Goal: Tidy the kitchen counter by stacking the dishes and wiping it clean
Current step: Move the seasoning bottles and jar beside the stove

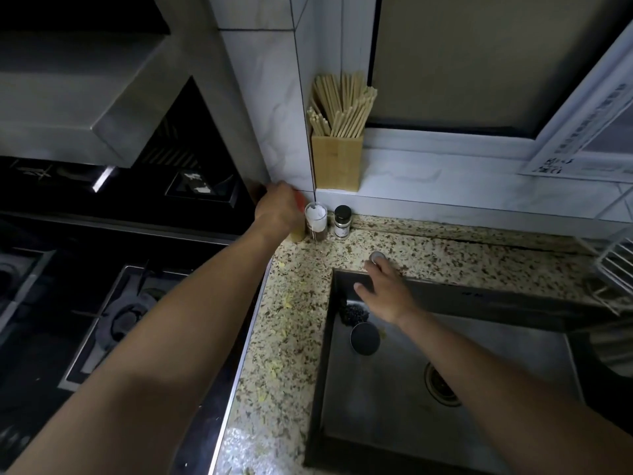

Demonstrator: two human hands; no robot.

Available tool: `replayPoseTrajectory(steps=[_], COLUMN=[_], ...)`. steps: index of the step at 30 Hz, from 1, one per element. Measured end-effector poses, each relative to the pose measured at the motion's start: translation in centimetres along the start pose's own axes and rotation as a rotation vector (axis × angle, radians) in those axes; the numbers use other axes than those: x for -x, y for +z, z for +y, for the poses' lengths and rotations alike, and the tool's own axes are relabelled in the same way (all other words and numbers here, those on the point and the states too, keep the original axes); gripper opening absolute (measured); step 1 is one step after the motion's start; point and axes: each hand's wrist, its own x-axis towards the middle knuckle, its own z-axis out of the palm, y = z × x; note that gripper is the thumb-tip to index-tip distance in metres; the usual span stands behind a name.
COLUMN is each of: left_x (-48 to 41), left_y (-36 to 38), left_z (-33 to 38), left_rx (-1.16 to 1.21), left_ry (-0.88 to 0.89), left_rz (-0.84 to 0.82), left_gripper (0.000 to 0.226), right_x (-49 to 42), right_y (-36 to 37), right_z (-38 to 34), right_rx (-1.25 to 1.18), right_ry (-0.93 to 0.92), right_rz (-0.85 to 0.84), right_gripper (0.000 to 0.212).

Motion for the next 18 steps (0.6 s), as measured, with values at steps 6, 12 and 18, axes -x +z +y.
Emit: replayPoseTrajectory(steps=[6,12,18], left_x=[0.2,1.5,4.6], left_y=[-0.1,0.3,0.1], left_z=[0.0,0.1,-0.8], left_rx=[-0.291,-0.392,0.166], left_ry=[0.052,0.165,0.263], left_rz=[0.001,0.153,0.202], left_gripper=[0.048,0.038,0.035], right_x=[-0.6,0.7,4.7], right_y=[-0.2,-0.9,-0.9], right_z=[0.6,0.7,1.5], right_rx=[0.099,-0.014,-0.568], right_ry=[-0.039,-0.060,0.049], right_rz=[-0.012,-0.004,0.043], right_gripper=[0.077,0.073,0.051])
